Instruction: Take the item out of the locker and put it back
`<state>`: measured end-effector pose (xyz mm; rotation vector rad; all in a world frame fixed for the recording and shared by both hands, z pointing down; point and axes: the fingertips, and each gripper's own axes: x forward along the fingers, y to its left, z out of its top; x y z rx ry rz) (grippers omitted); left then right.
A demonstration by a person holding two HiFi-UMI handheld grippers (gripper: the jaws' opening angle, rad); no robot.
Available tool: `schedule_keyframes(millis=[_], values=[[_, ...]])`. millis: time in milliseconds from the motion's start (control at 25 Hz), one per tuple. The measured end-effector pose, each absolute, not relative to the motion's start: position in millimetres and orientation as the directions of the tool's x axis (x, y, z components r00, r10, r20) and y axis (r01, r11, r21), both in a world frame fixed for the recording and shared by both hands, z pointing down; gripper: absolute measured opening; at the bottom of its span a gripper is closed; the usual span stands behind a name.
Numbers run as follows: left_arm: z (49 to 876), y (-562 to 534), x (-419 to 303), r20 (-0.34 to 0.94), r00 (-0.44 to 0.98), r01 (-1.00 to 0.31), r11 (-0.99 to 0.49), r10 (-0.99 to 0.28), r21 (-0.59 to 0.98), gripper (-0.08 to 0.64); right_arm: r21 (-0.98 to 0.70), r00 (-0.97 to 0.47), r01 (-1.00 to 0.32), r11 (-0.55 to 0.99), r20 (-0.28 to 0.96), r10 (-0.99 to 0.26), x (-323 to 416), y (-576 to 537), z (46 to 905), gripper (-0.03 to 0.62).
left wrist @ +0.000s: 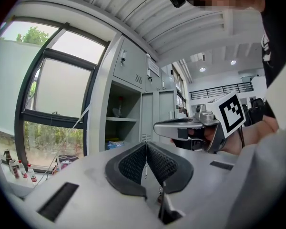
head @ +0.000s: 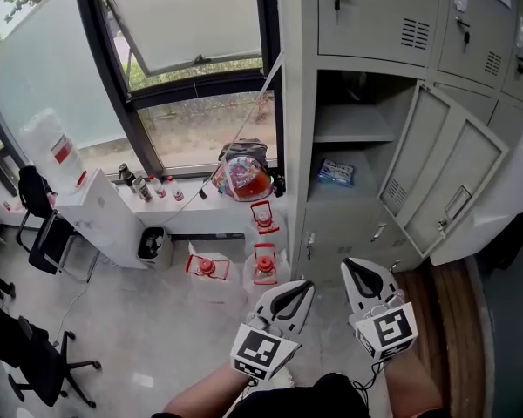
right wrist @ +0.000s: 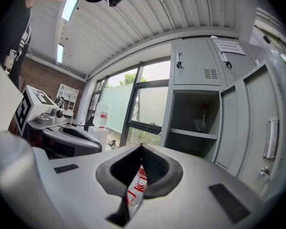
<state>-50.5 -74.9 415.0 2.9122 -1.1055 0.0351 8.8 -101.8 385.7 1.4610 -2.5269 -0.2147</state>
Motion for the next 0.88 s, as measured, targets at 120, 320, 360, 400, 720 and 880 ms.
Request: schedule_keyframes(millis=[120,320,360,400,720,880], values=[[415,-81,-54,0.03,0.749,-0.662,-0.749,-0.661,0.026,0.017,0.26,-0.468,-0.838,0.48,0.111,-0.877,7,-111,381,0.052],[411,-94,-53,0.023,0.753,-0.658,-0.753,-0.657,0.018,0.017,0.327,-0.436,-0.833,0.446,0.108,-0.893,13,-131,371,0.052],[411,-98,-52,0.023,0.754,-0.657,-0.754,-0.656,0.015,0.017,0.34,-0.428,-0.832,0.438,0.108,-0.897,15,-136,370,0.052],[411,-102,-51,0.023,0.754,-0.656,-0.754,-0.656,0.014,0.017,0.353,-0.421,-0.831,0.43,0.108,-0.901,17,-141,368,0.052],[412,-132,-39,0.03,0.741,-0.672,-0.74,-0.671,0.025,0.017,0.396,-0.376,-0.824,0.406,0.153,-0.914,45,-187,377,0.052],[414,-153,-31,0.041,0.734,-0.679,-0.733,-0.678,0.023,0.017,0.397,-0.366,-0.819,0.414,0.193,-0.91,60,-216,392,0.052]])
